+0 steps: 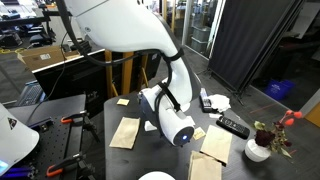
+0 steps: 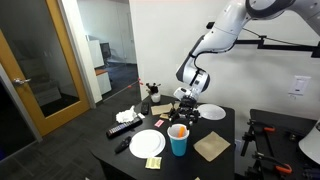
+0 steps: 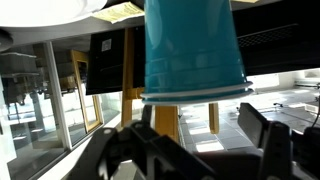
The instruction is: Take the marker from the table and place it in the blue cup
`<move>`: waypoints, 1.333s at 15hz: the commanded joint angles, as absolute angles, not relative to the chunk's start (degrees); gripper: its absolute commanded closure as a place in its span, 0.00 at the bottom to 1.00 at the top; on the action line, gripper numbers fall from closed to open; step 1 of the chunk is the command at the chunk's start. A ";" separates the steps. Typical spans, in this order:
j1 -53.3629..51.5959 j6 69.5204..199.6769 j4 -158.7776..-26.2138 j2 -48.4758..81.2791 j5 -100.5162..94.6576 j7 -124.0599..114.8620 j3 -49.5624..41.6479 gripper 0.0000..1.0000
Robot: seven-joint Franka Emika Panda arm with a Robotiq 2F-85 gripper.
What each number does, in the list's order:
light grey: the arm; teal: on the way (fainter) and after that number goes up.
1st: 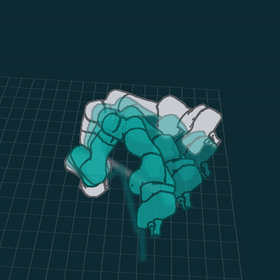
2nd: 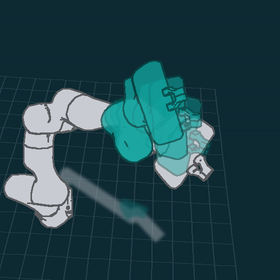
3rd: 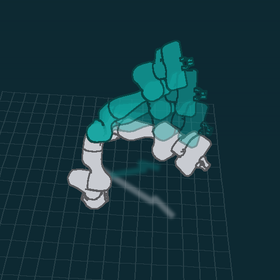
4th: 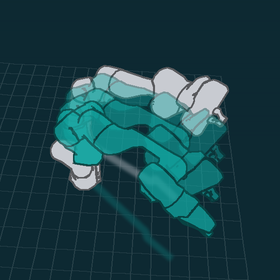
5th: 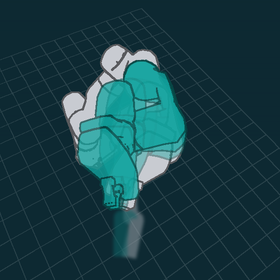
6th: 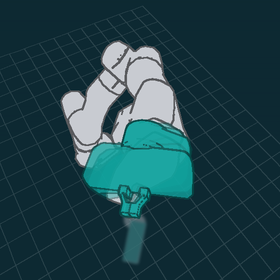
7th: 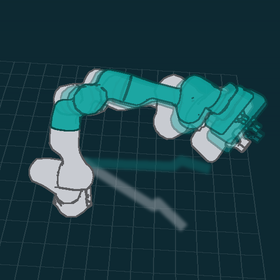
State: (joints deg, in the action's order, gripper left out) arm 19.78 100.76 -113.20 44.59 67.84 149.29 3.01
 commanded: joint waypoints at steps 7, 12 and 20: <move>25.91 102.56 -115.59 39.44 63.43 149.29 11.38 0.00; 30.19 103.10 -118.85 34.16 61.75 149.28 16.57 0.00; 22.50 100.55 -126.73 22.67 71.02 148.79 7.55 0.00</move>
State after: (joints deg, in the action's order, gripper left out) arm 29.39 100.95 -122.12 29.53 65.90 149.19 14.97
